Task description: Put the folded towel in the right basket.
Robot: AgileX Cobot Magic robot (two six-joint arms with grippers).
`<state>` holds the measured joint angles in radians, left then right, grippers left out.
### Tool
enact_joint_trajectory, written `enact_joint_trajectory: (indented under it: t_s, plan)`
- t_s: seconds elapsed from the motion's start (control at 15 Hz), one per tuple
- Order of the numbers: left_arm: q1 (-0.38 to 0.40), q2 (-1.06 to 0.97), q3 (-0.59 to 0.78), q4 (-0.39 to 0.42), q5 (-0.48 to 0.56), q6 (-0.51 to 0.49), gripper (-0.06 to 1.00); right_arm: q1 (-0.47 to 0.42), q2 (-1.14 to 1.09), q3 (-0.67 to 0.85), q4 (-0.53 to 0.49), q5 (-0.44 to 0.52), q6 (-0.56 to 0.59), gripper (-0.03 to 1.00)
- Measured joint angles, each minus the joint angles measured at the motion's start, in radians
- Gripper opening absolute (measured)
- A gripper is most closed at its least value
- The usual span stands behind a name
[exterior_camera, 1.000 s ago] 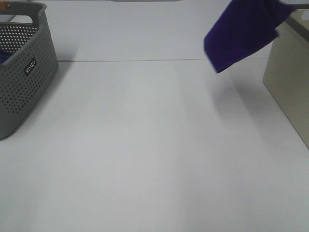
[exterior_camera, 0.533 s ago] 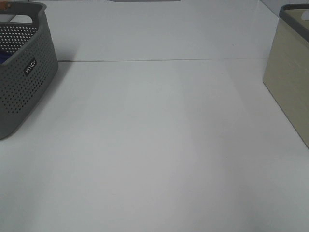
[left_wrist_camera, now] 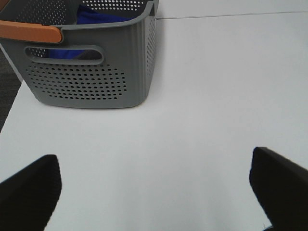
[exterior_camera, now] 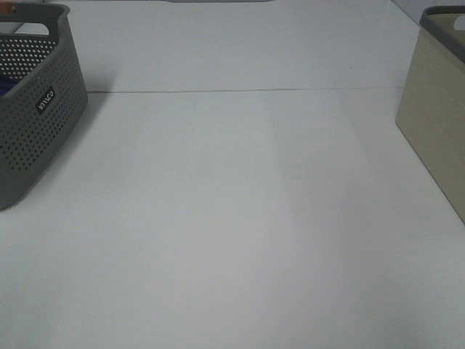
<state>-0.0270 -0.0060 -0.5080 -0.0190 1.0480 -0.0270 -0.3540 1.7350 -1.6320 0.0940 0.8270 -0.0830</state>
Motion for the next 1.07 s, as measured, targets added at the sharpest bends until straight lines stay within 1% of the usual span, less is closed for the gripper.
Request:
enact_joint_trajectory:
  t_s: [0.07, 0.13, 0.2, 0.27, 0.4, 0.53, 0.6, 0.67, 0.8, 0.87, 0.93, 1.0, 1.07]
  plan:
    - [0.0, 0.0, 0.0, 0.0, 0.0, 0.0, 0.99, 0.0, 0.007, 0.0, 0.0, 0.011, 0.0, 0.66]
    - [0.0, 0.0, 0.0, 0.0, 0.0, 0.0, 0.99, 0.0, 0.007, 0.0, 0.0, 0.014, 0.0, 0.8]
    - [0.0, 0.0, 0.0, 0.0, 0.0, 0.0, 0.99, 0.0, 0.007, 0.0, 0.0, 0.02, 0.0, 0.89]
    - [0.0, 0.0, 0.0, 0.0, 0.0, 0.0, 0.99, 0.0, 0.007, 0.0, 0.0, 0.039, 0.0, 0.92]
    - [0.0, 0.0, 0.0, 0.0, 0.0, 0.0, 0.99, 0.0, 0.007, 0.0, 0.0, 0.064, -0.001, 0.93]
    - [0.0, 0.0, 0.0, 0.0, 0.0, 0.0, 0.99, 0.002, -0.002, 0.0, -0.004, 0.08, -0.027, 0.94]
    - [0.0, 0.0, 0.0, 0.0, 0.0, 0.0, 0.99, 0.013, -0.022, 0.001, -0.01, 0.083, -0.035, 0.94]
    - [0.0, 0.0, 0.0, 0.0, 0.0, 0.0, 0.99, 0.047, -0.047, 0.001, -0.016, 0.076, -0.037, 0.94]
    - [0.0, 0.0, 0.0, 0.0, 0.0, 0.0, 0.99, 0.14, -0.081, 0.001, -0.025, 0.058, -0.043, 0.94]
    - [0.0, 0.0, 0.0, 0.0, 0.0, 0.0, 0.99, 0.221, -0.094, 0.001, -0.031, 0.056, -0.053, 0.94]
    - [0.0, 0.0, 0.0, 0.0, 0.0, 0.0, 0.99, 0.392, -0.096, 0.001, -0.094, 0.057, -0.036, 0.94]
    - [0.0, 0.0, 0.0, 0.0, 0.0, 0.0, 0.99, 0.436, -0.096, 0.001, -0.135, 0.062, 0.004, 0.94]
    - [0.0, 0.0, 0.0, 0.0, 0.0, 0.0, 0.99, 0.456, -0.101, 0.001, -0.16, 0.077, 0.044, 0.94]
